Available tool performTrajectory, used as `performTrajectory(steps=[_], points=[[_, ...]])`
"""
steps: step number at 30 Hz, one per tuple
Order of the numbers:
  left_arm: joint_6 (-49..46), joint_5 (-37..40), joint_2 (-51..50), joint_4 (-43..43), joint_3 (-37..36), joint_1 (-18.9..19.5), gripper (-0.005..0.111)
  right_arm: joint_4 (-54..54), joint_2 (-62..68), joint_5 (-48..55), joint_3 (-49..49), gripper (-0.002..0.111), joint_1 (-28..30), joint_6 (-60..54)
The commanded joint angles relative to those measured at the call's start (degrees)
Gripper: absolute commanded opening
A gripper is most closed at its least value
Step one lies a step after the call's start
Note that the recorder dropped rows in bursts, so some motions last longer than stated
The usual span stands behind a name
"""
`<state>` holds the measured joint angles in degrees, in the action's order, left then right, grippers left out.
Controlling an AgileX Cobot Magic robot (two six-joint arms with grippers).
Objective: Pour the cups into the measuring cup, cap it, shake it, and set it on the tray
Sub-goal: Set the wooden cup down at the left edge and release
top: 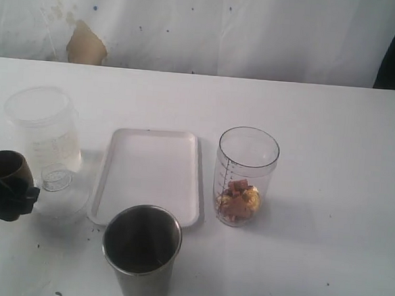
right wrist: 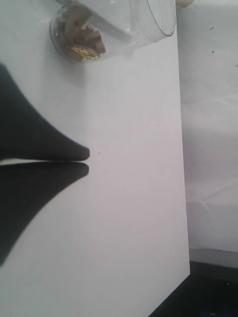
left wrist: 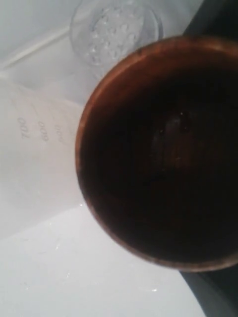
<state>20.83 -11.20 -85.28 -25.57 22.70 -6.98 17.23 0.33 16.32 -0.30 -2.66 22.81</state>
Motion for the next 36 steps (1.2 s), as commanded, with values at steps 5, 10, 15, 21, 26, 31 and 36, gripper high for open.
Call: performTrajectory(steps=[5,10,15,21,26,31,36], points=[[-0.87,-5.50,-4.39,2.35,0.73,0.06,0.000,0.39,-0.33,-0.06,0.30,0.000,-0.17,0.07],[-3.08,-4.14,-5.25,5.05,0.73,0.06,0.019,0.39,-0.33,-0.06,0.30,0.000,-0.17,0.07],[-3.08,-1.91,-5.25,5.75,0.73,0.06,0.052,0.39,-0.33,-0.06,0.30,0.000,-0.17,0.07],[-3.08,0.58,-5.25,8.21,0.73,0.06,0.078,0.39,-0.33,-0.06,0.30,0.000,-0.17,0.07],[-2.50,2.62,-4.45,9.88,0.73,0.06,0.092,0.39,-0.33,-0.06,0.30,0.000,-0.17,0.07],[1.18,6.40,5.70,10.18,0.73,0.06,0.095,0.39,-0.33,-0.06,0.30,0.000,-0.17,0.07],[9.37,14.72,18.85,10.44,0.73,-0.05,0.086,0.39,-0.33,-0.06,0.30,0.000,-0.17,0.07]])
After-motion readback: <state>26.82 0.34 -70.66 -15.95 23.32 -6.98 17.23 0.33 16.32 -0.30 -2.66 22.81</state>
